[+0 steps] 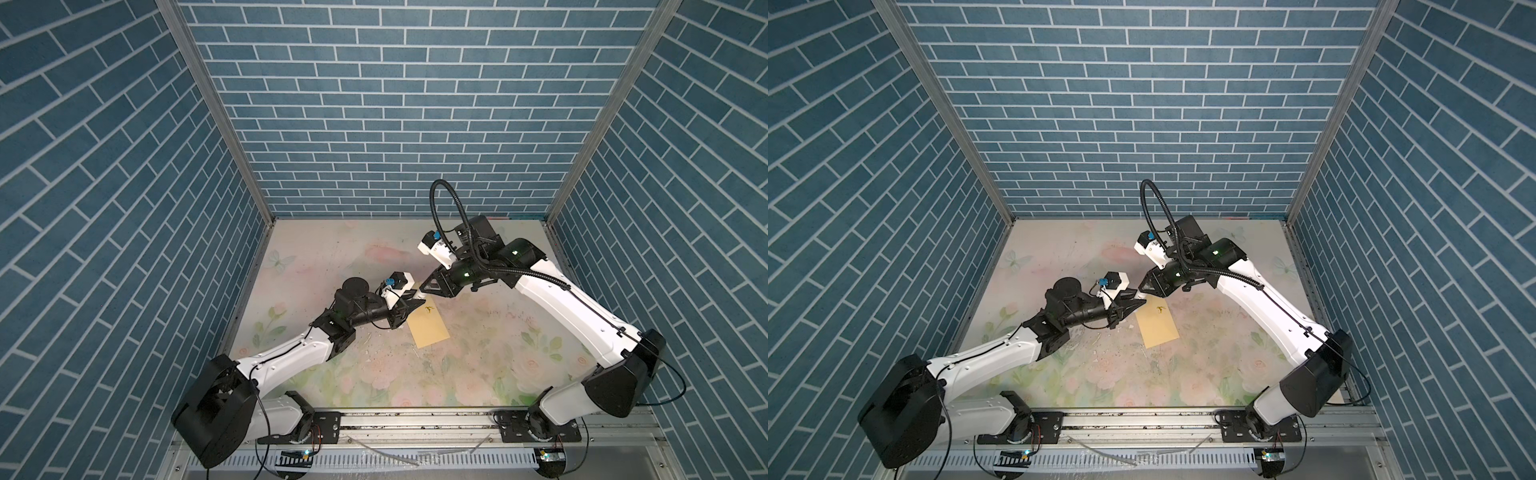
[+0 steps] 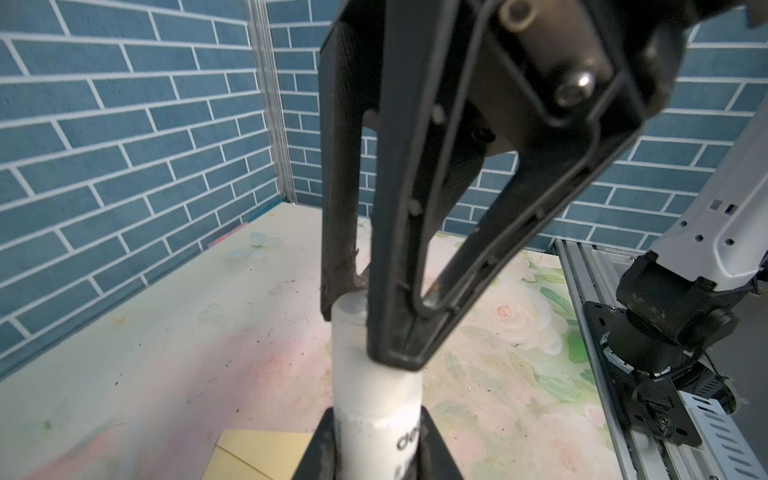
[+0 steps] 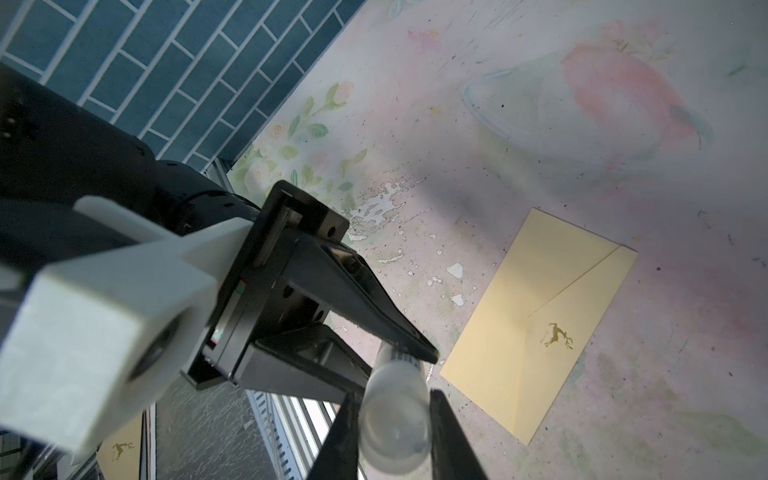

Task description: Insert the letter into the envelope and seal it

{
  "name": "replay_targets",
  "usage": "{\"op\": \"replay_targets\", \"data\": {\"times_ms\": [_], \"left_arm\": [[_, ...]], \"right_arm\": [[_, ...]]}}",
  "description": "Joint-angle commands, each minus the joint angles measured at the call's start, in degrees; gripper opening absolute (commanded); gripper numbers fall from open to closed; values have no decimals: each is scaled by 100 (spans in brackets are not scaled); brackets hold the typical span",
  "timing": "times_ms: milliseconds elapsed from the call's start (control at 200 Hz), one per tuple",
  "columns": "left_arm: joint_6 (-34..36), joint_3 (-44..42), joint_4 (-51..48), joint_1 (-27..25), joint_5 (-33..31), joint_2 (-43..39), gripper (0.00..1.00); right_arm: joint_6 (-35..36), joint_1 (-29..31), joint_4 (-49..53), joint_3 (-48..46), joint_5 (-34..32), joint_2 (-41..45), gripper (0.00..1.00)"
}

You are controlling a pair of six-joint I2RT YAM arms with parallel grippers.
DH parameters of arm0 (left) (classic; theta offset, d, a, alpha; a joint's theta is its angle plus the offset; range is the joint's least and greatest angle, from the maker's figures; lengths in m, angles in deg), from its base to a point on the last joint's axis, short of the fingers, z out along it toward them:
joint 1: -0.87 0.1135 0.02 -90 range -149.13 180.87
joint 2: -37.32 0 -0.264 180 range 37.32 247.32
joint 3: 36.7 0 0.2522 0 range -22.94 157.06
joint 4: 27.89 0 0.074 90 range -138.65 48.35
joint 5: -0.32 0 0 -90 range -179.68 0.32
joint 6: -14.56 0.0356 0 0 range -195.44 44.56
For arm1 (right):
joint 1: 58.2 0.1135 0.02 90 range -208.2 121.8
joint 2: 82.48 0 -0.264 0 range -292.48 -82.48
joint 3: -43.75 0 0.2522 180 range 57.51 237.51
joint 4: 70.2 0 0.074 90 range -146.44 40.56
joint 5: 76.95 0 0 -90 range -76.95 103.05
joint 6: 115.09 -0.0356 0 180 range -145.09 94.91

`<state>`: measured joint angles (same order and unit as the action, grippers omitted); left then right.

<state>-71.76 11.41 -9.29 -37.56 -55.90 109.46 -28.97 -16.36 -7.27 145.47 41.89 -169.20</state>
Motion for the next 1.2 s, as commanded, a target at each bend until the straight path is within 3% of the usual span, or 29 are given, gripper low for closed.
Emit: {"op": "replay_targets", "data": {"times_ms": [0,295,630,750,935,1095,1195], "left_arm": [[-95,248,1358,-69,-106,-84,0],[-251,119,1757,-69,-327,-62,0],[-430,-14,1830,-68,-687,-138,0],[-731,-123,1791,-69,-864,-177,0],[-1322,-446,1293,-76,-1345,-582,0],[-1911,-299,-490,-76,-2115,-1222,0],[-2483,119,-2066,-76,-2739,-1492,0]], "right_arm": [[-271,462,41,-590,566,-177,0],[-793,658,-825,-1473,623,-356,0],[-737,662,-833,-1105,352,-412,3],[-685,607,-937,-725,-129,-110,13],[-607,543,-1569,-561,-1383,659,41],[-435,535,-2383,-1144,-2342,1469,64],[-421,515,-2825,-1738,-3051,1994,70]]}}
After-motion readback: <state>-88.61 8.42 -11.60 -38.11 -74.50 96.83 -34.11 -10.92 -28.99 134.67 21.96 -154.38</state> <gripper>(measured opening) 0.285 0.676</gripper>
